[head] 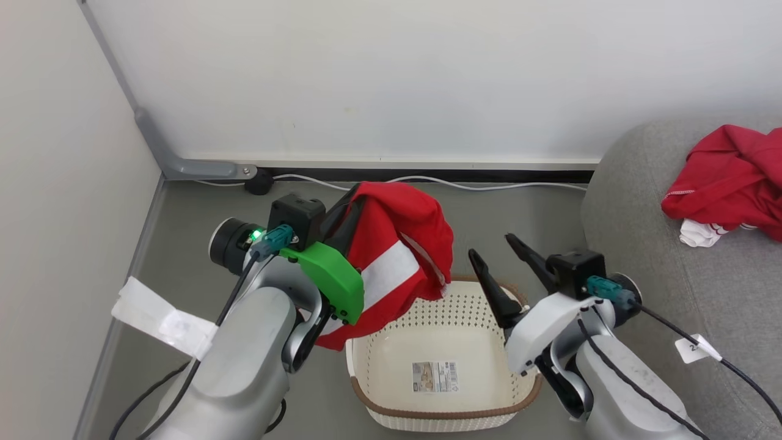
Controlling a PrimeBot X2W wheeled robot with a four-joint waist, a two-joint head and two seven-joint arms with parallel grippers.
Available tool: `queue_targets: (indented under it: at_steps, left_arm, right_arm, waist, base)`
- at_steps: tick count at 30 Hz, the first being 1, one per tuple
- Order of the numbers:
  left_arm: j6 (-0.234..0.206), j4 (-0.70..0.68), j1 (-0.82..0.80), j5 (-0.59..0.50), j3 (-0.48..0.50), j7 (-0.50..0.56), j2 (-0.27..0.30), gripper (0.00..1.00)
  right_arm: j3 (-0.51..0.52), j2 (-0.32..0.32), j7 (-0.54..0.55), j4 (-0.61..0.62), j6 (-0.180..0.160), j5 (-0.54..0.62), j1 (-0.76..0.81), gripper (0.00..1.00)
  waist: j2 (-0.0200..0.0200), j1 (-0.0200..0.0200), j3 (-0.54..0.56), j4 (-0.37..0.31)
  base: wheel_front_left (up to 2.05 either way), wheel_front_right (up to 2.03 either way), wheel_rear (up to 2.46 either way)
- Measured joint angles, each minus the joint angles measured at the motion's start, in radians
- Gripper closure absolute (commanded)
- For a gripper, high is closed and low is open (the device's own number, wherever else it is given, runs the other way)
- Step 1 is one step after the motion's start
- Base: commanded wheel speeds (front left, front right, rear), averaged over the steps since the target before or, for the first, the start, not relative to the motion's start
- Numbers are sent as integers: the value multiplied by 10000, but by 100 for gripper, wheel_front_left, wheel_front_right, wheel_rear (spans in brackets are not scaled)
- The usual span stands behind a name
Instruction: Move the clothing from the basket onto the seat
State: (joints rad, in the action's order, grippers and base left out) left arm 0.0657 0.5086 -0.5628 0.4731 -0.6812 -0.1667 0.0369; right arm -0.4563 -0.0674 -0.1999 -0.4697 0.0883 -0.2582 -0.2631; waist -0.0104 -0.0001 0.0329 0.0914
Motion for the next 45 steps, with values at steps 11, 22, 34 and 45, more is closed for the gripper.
queue_targets:
  at_steps: [11, 22, 34, 45]
  left_arm:
    - [-61, -1035, 8, 176, -658, 405, 4, 100]
    - [-263, -1850, 45, 272, -1122, 800, 10, 100]
    - [-683, -2255, 384, 316, -1062, 1041, 15, 100]
    - [-1177, -2314, 1128, 767, -428, 911, 274, 0]
  right_arm:
    - [-462, 48, 349, -882, 100, 36, -332, 0]
    - [-623, 59, 439, -1697, 98, 35, -1103, 0]
    - [-706, 71, 230, -2115, 82, -418, -1692, 100]
    - [-771, 79, -33, -2004, 84, -1032, -1942, 100]
  waist:
    - [0, 0, 106, 213]
    - [0, 0, 118, 614]
    - [0, 0, 78, 736]
    - [0, 1, -4, 264]
  base:
    - [0, 0, 0]
    - [0, 0, 0]
    - [0, 0, 0]
    - [0, 0, 0]
